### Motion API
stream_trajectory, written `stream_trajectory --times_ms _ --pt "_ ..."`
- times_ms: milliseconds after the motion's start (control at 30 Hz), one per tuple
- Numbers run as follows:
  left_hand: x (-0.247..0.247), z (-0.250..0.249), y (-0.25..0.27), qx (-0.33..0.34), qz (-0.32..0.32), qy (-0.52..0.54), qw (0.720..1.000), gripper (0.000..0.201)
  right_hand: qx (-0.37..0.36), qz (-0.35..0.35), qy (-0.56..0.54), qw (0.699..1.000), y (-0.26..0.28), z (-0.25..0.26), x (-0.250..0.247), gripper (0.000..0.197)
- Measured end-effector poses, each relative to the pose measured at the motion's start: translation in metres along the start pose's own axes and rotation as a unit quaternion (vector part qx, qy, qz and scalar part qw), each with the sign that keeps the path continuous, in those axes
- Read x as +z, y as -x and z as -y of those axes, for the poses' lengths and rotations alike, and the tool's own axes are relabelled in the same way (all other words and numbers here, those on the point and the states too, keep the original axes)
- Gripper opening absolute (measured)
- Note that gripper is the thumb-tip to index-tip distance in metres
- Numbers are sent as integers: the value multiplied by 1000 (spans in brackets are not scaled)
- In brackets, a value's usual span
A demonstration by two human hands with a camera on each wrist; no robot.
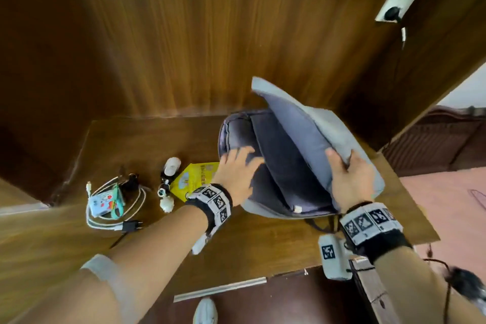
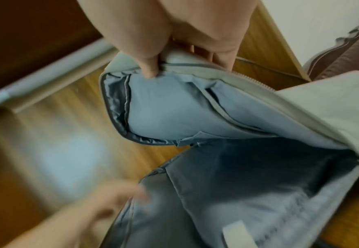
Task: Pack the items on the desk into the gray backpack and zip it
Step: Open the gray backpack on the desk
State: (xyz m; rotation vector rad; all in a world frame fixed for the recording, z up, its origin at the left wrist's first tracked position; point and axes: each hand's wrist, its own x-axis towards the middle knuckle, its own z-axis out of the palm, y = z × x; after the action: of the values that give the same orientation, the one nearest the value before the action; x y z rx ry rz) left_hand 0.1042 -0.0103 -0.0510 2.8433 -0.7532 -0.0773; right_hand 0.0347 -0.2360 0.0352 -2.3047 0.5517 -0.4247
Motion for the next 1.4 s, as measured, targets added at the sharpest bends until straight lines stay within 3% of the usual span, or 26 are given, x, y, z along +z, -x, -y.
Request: stream_trajectory --times_ms 33,67,133,167,233,267,333,400,433,467,567,733,867,1033,1133,1300,1333,1400 --pt "-3 -4 -6 69 74 -20 995 55 7 -33 -24 999 -5 5 -6 32" --pt "-2 -5 -14 82 149 10 985 45 15 -59 -44 997 -8 9 -12 31" --pt "-3 -9 -29 -13 229 158 960 28 23 -75 -57 995 -9 14 -19 31" --pt "-3 -12 -37 -98 252 292 917 24 26 -60 -51 997 -7 15 -18 31" --pt "0 -25 -52 -219 274 569 744 33 31 -22 -32 999 -2 15 -13 30" --pt "0 -33 -56 -257 268 659 653 39 29 -17 -29 999 0 13 -9 30" --pt "1 -46 -63 -294 247 768 513 43 23 -28 -33 999 0 9 -5 34" --pt "-9 -60 -63 -272 248 845 389 49 20 -47 -42 998 0 9 -5 30" --pt "-15 -64 -63 -250 244 871 347 53 14 -56 -50 997 0 10 -6 25" --pt "-21 -70 -63 -230 242 886 322 60 4 -60 -57 997 2 11 -6 24" --pt "-33 -81 -73 -192 244 890 335 92 -32 -37 -50 998 6 3 3 54" --pt "-52 -97 -84 -199 196 912 300 103 8 -36 -1 999 -1 -15 15 107" --pt "-49 -84 -88 -145 251 911 294 104 13 -11 39 999 -32 -12 15 95" --pt "-71 -77 -88 -138 265 898 323 104 41 -16 78 996 -63 -10 9 62" --pt "-103 -40 -85 -149 201 884 394 89 34 -29 90 995 -65 -4 20 58" --pt "-122 76 -53 -189 67 837 510 54 54 -16 43 997 -61 -5 43 42" --pt "-110 100 -40 -224 41 804 549 48 58 -19 31 998 -58 -4 46 36" --pt "-72 136 -16 -298 30 690 659 44 59 -17 21 998 -51 -1 49 25"
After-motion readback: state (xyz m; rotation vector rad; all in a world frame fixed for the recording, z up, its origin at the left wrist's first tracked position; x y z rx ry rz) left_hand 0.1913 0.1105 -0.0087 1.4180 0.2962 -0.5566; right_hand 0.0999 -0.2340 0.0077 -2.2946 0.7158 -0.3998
